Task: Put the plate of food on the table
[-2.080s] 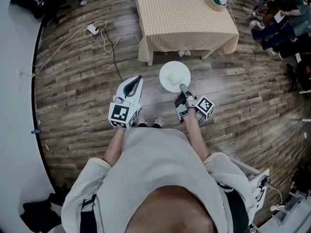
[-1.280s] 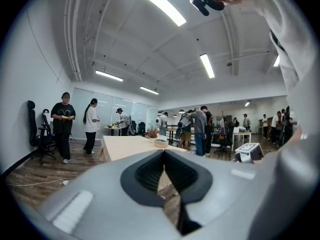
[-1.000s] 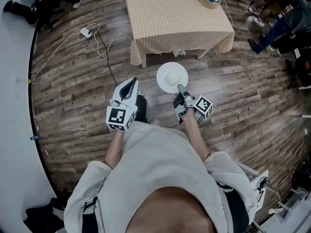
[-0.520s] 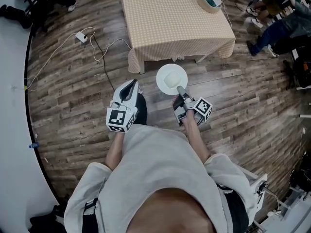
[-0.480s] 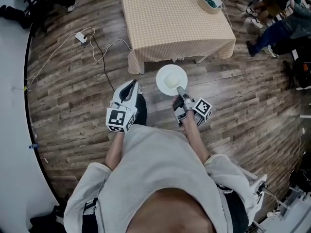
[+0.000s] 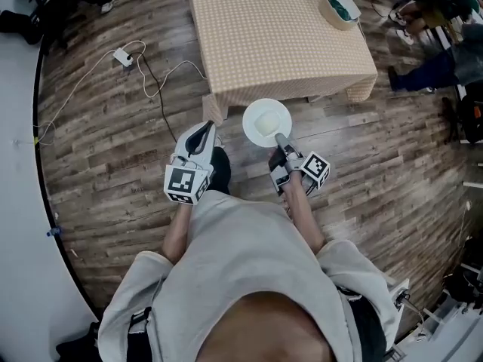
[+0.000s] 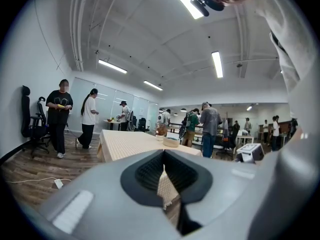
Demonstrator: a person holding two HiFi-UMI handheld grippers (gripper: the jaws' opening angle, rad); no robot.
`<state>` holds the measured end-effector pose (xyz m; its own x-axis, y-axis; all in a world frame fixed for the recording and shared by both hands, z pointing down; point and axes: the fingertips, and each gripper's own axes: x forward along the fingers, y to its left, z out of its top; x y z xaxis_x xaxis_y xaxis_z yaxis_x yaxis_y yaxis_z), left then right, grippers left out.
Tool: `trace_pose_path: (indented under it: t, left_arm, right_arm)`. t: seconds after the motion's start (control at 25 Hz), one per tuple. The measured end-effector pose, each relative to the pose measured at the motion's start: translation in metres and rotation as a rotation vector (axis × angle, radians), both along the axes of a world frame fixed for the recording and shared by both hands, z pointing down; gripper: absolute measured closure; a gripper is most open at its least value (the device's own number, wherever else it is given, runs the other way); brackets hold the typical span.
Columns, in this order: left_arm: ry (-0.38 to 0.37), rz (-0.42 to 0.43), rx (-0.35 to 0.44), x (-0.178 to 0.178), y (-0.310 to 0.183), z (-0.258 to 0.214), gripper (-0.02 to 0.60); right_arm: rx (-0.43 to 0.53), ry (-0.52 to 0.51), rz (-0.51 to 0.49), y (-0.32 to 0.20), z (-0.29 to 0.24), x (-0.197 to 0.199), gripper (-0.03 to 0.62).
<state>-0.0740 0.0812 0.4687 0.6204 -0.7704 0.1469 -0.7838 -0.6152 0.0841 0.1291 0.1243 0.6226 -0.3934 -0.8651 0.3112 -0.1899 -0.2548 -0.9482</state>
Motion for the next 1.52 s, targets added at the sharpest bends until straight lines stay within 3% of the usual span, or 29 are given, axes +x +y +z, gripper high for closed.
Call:
trace_pose_path:
  t: [0.88, 1.24, 1.52]
  left_arm:
    - [0.027, 0.066, 0.001, -0.035, -0.216, -0.034, 0.574]
    - [0.026, 0.071, 0.000, -0.037, -0.255, -0.036, 0.574]
    - [0.002, 0.043, -0.014, -0.016, -0.261, -0.032, 0.574]
  right_arm:
    - [0.030, 0.019, 0.057, -0.217, -0.046, -0.039, 0.583]
    - [0.030, 0.012, 0.065, -0.256, -0.048, -0.042, 0.583]
    - [0.033, -0.012, 0.037, -0.268, -0.044, -0.025, 0.583]
